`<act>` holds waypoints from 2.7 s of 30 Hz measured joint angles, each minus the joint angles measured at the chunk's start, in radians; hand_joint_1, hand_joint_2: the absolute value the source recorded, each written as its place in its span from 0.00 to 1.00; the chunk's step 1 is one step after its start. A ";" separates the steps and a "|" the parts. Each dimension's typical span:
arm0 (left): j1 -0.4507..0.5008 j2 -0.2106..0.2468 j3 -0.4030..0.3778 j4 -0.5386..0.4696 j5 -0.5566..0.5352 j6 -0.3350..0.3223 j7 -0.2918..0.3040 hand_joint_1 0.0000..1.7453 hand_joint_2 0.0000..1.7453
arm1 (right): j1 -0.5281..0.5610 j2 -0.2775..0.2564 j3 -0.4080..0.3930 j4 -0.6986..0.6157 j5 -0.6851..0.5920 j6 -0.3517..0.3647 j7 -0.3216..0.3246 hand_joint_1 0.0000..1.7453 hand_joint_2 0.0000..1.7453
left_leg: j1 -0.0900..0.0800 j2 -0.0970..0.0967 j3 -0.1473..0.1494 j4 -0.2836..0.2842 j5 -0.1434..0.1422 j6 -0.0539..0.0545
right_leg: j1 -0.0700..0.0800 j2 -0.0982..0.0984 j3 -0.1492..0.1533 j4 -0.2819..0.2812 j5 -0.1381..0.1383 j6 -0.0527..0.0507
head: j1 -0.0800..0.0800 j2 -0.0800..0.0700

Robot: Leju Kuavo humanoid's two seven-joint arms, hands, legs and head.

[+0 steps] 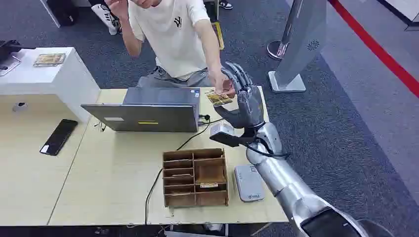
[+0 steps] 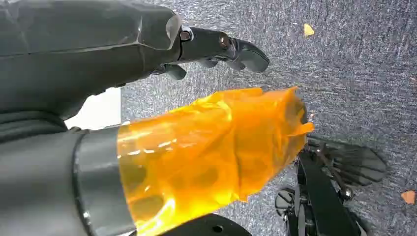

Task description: Pass the card to the sensor for recognition and then transmit it.

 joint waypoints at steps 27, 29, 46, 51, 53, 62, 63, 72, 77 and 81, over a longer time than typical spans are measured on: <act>0.000 0.000 -0.016 0.000 -0.006 0.008 0.005 0.00 0.00 | 0.000 0.000 0.003 0.010 -0.027 0.000 0.010 1.00 1.00 | 0.000 0.000 0.000 0.000 0.000 0.000 | 0.000 0.000 0.000 0.000 0.000 0.000 | 0.000 0.000; 0.000 0.000 -0.016 0.000 -0.006 0.008 0.006 0.00 0.00 | 0.000 0.000 0.003 0.011 -0.031 0.000 0.011 1.00 1.00 | 0.000 0.000 0.000 0.000 0.000 0.000 | 0.000 0.000 0.000 0.000 0.000 0.000 | 0.000 0.000; 0.000 0.000 -0.016 0.000 0.002 0.007 0.008 0.00 0.00 | 0.000 -0.013 0.090 0.018 -0.279 0.046 0.076 1.00 1.00 | 0.000 0.000 0.000 0.000 0.000 0.000 | 0.000 0.000 0.000 0.000 0.000 0.000 | 0.000 0.000; 0.000 0.000 -0.016 0.000 0.007 0.006 0.010 0.00 0.00 | 0.009 -0.024 0.097 0.007 -0.397 0.125 0.088 1.00 1.00 | 0.000 0.000 0.000 0.000 0.000 0.000 | 0.000 0.000 0.000 0.000 0.000 0.000 | 0.000 0.000; 0.000 0.000 -0.016 0.000 0.010 0.006 0.014 0.00 0.00 | 0.018 -0.029 0.096 -0.003 -0.448 0.165 0.097 1.00 1.00 | 0.000 0.000 0.000 0.000 0.000 0.000 | 0.000 0.000 0.000 0.000 0.000 0.000 | 0.000 0.000; 0.001 -0.001 -0.016 0.000 0.020 0.005 0.019 0.00 0.00 | 0.079 -0.049 0.059 -0.065 -0.613 0.288 0.137 1.00 1.00 | 0.000 0.000 0.000 0.000 0.000 0.000 | 0.000 0.000 0.000 0.000 0.000 0.000 | 0.000 0.000; 0.001 -0.001 -0.016 0.000 0.021 0.005 0.019 0.00 0.00 | 0.085 -0.051 0.054 -0.070 -0.620 0.293 0.139 1.00 1.00 | 0.000 0.000 0.000 0.000 0.000 0.000 | 0.000 0.000 0.000 0.000 0.000 0.000 | 0.000 0.000; 0.001 -0.002 -0.016 0.000 0.028 0.005 0.019 0.00 0.00 | 0.136 -0.064 -0.001 -0.091 -0.746 0.369 0.193 1.00 1.00 | 0.000 0.000 0.000 0.000 0.000 0.000 | 0.000 0.000 0.000 0.000 0.000 0.000 | 0.000 0.000; 0.001 -0.005 -0.016 0.000 0.033 0.005 0.019 0.00 0.00 | 0.160 -0.072 -0.030 -0.091 -0.783 0.380 0.210 1.00 1.00 | 0.000 0.000 0.000 0.000 0.000 0.000 | 0.000 0.000 0.000 0.000 0.000 0.000 | 0.000 0.000; 0.001 -0.006 -0.016 0.000 0.039 0.005 0.019 0.00 0.00 | 0.184 -0.085 -0.050 -0.096 -0.790 0.374 0.227 1.00 1.00 | 0.000 0.000 0.000 0.000 0.000 0.000 | 0.000 0.000 0.000 0.000 0.000 0.000 | 0.000 0.000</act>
